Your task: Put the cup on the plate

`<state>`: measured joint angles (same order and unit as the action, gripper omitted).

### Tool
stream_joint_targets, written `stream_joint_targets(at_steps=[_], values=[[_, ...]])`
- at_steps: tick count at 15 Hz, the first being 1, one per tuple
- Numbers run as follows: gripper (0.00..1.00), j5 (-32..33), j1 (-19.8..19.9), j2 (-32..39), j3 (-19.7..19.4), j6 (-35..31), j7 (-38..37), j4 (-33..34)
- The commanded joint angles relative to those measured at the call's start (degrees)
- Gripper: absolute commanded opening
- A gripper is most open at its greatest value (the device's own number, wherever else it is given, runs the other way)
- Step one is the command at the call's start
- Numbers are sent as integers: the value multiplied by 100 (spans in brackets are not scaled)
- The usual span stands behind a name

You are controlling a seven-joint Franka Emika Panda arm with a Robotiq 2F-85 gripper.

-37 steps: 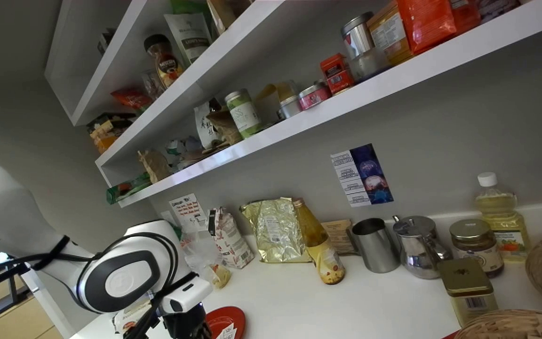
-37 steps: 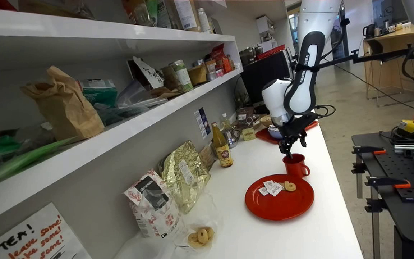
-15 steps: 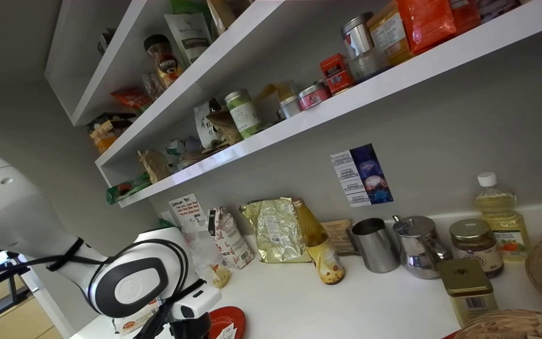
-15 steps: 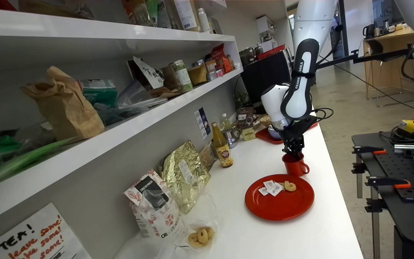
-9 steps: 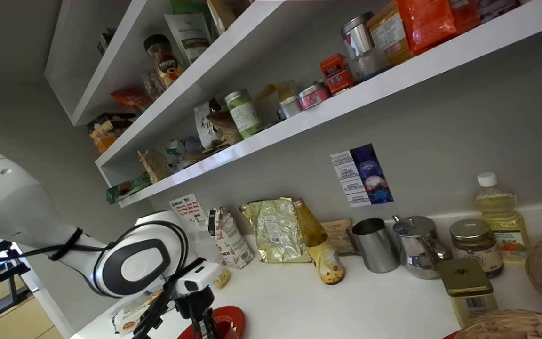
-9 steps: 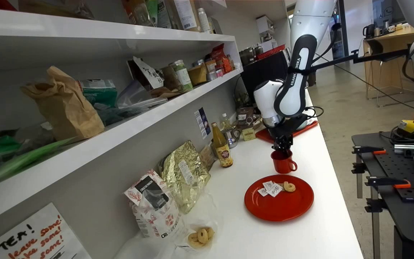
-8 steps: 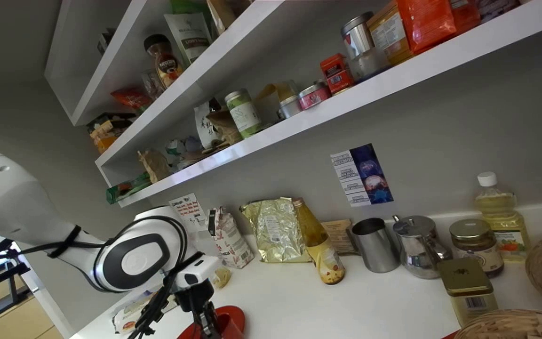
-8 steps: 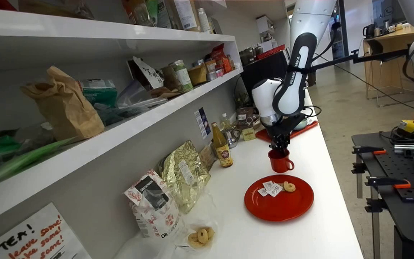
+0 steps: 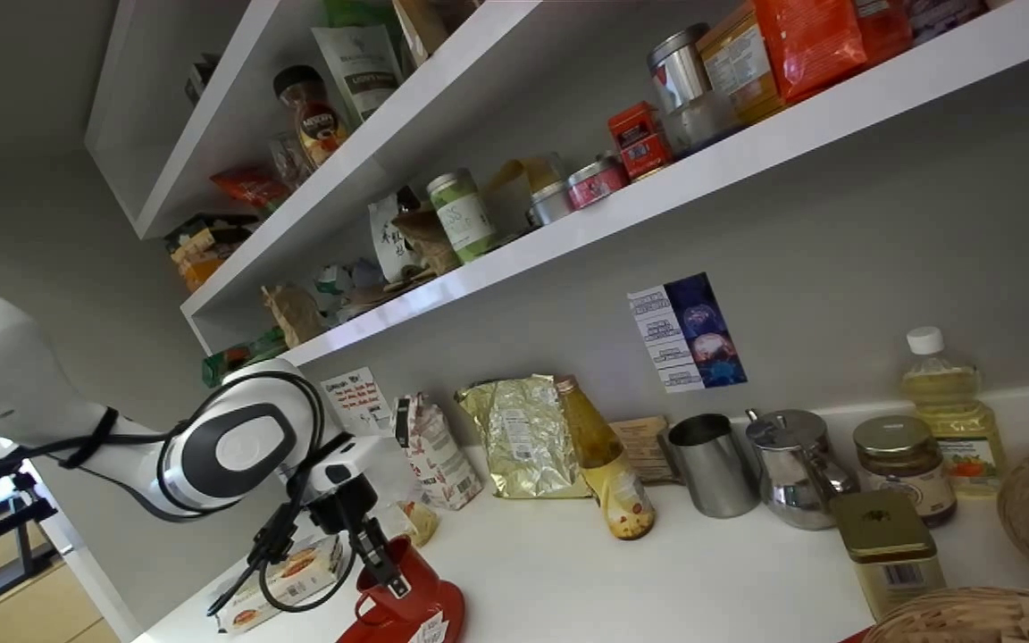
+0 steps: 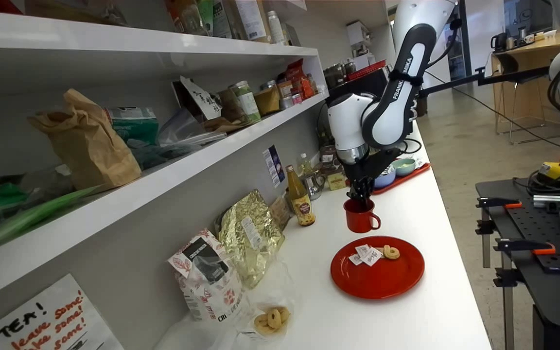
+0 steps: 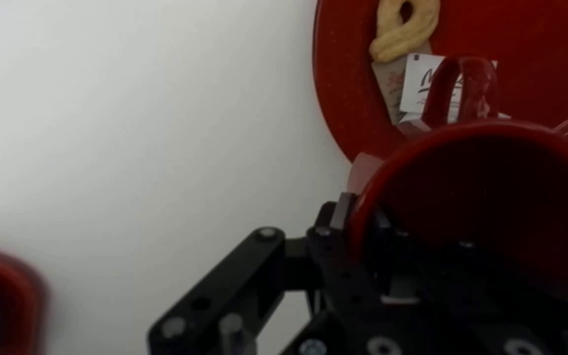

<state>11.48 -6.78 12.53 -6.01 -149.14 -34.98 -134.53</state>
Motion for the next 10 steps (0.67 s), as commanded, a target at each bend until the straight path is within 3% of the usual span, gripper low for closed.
stream_joint_targets(at_steps=[1,10], values=[[2,-391,-126,-196,348,215,-29,-151],[2,-474,-667,-66,986,364,-465,-121]])
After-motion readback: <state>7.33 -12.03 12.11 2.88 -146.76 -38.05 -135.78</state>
